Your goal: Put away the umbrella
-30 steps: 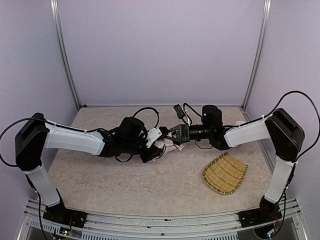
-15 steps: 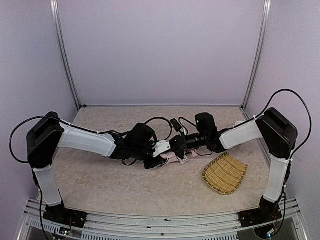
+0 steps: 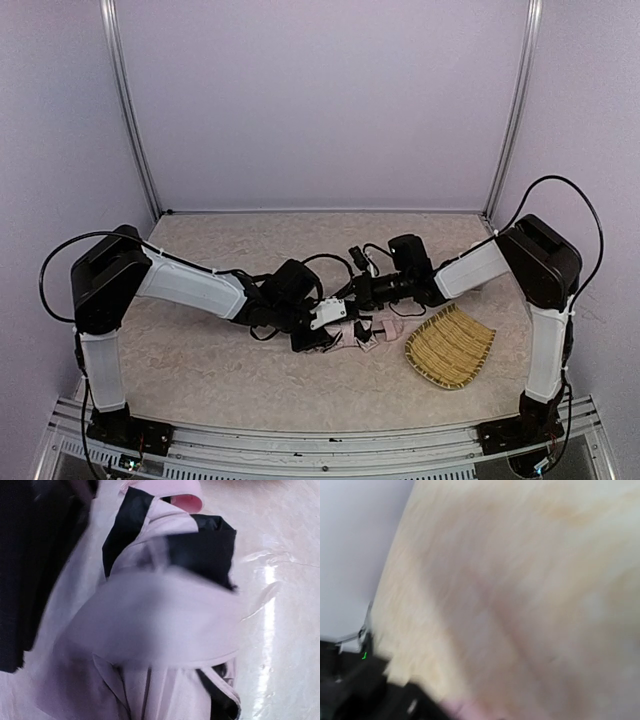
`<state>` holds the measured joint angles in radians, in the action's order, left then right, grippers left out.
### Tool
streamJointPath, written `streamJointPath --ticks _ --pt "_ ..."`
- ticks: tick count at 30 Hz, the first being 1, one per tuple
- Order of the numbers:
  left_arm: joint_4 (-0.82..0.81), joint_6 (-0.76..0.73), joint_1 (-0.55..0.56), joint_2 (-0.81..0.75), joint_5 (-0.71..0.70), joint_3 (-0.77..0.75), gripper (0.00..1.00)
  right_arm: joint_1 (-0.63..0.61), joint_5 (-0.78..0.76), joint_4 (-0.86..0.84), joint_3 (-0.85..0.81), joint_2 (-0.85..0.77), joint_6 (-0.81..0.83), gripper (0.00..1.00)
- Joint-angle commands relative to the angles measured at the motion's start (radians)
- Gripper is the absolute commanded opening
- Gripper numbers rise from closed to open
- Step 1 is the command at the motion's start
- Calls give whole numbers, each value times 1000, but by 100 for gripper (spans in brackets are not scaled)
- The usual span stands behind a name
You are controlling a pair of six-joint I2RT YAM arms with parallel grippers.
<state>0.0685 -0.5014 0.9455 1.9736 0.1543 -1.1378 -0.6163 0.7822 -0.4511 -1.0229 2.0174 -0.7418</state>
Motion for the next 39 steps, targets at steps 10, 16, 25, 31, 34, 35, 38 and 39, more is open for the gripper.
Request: streamJointPath --ticks 10,16,25,31,34,35,38,39 --pt "203 -26 31 55 104 53 0 30 -30 79 9 -137 185 29" --pt "184 2 8 55 95 51 0 8 -115 260 61 -364 530 30" --pt "181 84 -43 59 67 24 0 -262 -387 433 228 -627 1121 37" --pt "145 77 -31 35 53 51 0 -254 -349 426 196 -604 1022 50" --pt "113 63 -10 19 13 75 0 -204 -280 452 147 -550 986 54" --pt "106 51 1 17 -17 81 0 -186 -253 456 137 -526 980 55" --pt "104 21 21 16 -31 83 0 -134 -195 507 98 -469 975 57" --pt "104 19 19 17 -10 81 0 -120 -188 529 87 -457 978 57"
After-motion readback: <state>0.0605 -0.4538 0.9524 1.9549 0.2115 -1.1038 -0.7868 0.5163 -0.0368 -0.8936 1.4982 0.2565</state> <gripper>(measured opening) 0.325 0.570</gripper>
